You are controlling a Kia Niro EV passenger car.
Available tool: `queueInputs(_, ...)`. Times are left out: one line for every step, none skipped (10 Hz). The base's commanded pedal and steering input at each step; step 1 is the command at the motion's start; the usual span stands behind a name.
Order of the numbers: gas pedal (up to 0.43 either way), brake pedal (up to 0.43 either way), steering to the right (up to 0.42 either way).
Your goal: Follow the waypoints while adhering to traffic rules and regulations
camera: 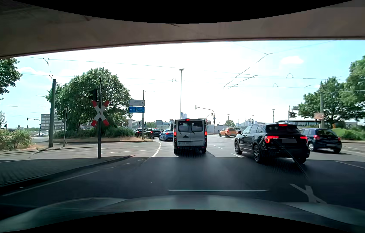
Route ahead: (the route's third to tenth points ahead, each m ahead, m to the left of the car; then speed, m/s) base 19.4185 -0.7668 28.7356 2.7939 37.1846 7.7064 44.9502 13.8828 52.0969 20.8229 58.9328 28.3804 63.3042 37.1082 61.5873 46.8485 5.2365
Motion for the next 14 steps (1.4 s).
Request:
queueInputs(0.0, 0.159, -0.04)
queueInputs(0.0, 0.159, -0.04)
queueInputs(0.0, 0.165, -0.039)
queueInputs(0.0, 0.171, -0.039)
queueInputs(0.0, 0.171, -0.039)
queueInputs(0.0, 0.171, -0.039)
queueInputs(0.0, 0.171, -0.039)
queueInputs(0.0, 0.171, -0.039)
queueInputs(0.0, 0.177, -0.039)
queueInputs(0.0, 0.195, -0.037)
queueInputs(0.0, 0.207, -0.035)
queueInputs(0.0, 0.207, -0.028)
queueInputs(0.0, 0.207, -0.022)
queueInputs(0.0, 0.207, -0.019)
